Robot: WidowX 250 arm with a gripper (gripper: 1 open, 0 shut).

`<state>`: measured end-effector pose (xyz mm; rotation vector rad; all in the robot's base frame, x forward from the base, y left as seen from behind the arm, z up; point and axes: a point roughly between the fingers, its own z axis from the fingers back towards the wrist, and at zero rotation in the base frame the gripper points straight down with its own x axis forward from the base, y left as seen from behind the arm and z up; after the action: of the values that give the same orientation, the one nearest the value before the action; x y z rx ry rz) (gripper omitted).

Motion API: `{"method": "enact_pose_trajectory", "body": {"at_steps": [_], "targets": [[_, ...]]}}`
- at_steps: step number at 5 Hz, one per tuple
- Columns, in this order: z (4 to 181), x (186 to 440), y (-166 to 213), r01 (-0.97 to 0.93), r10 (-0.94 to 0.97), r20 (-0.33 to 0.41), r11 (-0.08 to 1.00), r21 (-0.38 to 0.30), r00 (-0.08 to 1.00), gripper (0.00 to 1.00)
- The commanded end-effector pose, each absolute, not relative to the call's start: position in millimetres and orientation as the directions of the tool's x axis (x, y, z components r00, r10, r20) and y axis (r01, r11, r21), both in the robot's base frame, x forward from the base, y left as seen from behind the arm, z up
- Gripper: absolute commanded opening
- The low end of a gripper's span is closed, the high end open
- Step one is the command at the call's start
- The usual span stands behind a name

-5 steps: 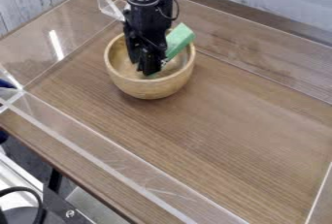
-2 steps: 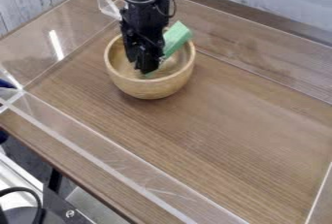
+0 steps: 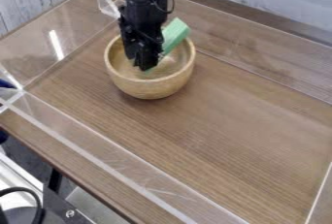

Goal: Put the green block in the brown bowl

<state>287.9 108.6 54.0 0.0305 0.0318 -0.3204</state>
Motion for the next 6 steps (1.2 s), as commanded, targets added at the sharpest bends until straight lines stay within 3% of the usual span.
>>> {"method": "enact_pose_trajectory", "body": {"at_steps": [1,6], "targets": [[70.4,299.3,118.2,0.295,-0.297,0.014,0.953,0.062,0.955,0.00],[68.9,300.7,123.3,0.274,-0.275,0.005,0.961,0.042,0.961,0.00]]}}
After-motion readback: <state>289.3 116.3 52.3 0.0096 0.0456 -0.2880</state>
